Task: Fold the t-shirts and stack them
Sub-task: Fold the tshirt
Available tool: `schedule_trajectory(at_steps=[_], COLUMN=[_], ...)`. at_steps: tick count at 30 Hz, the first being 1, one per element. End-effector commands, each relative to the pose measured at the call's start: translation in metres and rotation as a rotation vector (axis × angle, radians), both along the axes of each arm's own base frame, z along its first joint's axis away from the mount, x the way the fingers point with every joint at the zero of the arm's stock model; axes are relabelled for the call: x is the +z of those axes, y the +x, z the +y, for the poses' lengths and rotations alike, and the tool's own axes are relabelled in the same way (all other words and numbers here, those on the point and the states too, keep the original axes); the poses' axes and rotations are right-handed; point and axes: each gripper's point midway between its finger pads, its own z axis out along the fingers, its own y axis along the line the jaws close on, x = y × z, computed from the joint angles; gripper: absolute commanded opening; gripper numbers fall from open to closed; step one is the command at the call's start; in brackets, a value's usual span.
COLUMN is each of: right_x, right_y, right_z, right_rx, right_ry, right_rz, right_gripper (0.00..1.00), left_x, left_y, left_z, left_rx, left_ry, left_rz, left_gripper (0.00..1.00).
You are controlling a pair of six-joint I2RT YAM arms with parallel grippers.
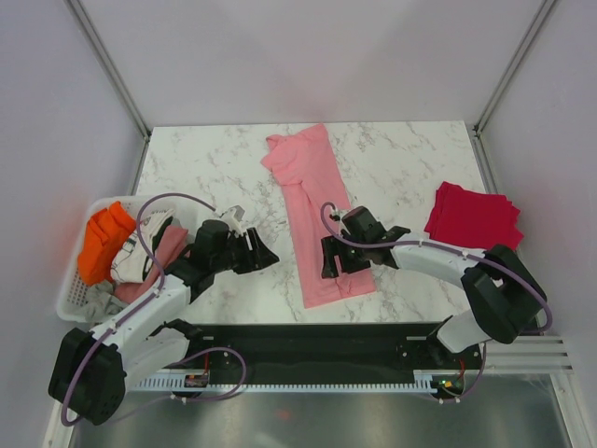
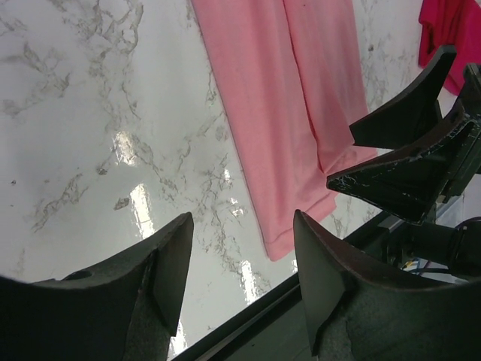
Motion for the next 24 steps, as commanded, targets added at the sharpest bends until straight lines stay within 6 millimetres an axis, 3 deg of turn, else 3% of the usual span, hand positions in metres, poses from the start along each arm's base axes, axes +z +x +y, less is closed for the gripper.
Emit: schedule_trajectory(at_steps=[1,5,8,15,19,24], right_x=[0.004,0.022,0.052,0.105,0.109,0.083], right_y=[-0.003,-0.019,-0.035,-0.04,-0.026,0.003], right_z=[0.017,0.041,0.066,0.077,0.067,0.033], right_rx=[0.043,0.099,0.171,0.194,0.141,-0.001], right_ry=[0.086,0.208,0.334,0.494,0.491,0.305], right_rz=[0.007,0.049,0.06,0.032,0.003,-0.072], right_gripper=[0.8,0.79,0.79,0.78,0.77,0.71], left_x=[0.008,0.01,0.012,0.011,0.01,0.01], left_y=[0.004,0.005,0.006,0.005,0.005,0.004], left_z=[0.003,0.003,0.002,0.002,0.002,0.001], left_rx=[0.001,0.004,0.002,-0.004,-0.007,-0.011], left_ry=[0.03,0.024,0.023,0.024,0.025,0.024], left_rz=[-0.033,-0.038,-0.042,-0.038,-0.036,-0.035], left_gripper=[0.64,0.64,0.64,0.64,0.64,0.64])
